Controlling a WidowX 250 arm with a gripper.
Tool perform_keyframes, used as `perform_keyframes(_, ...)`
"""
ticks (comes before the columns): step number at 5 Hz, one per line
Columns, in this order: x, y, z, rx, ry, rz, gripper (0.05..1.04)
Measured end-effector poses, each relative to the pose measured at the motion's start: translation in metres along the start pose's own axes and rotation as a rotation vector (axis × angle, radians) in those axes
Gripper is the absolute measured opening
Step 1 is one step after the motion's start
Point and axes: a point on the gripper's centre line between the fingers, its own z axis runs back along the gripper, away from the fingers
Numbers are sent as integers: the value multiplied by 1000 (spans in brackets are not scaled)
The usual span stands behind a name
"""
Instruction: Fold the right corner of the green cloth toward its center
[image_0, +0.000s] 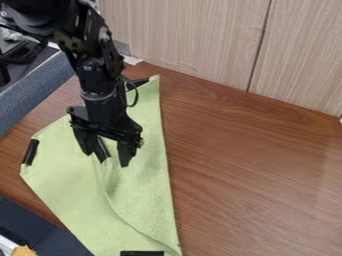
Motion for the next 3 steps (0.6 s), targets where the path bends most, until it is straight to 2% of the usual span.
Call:
perform_keyframes(1, 4, -1, 13, 0, -8, 2, 999)
perform_keyframes(2, 12, -12, 48, -1, -66, -27, 999)
perform_keyframes(3, 17, -22, 73, 13, -84, -61, 999)
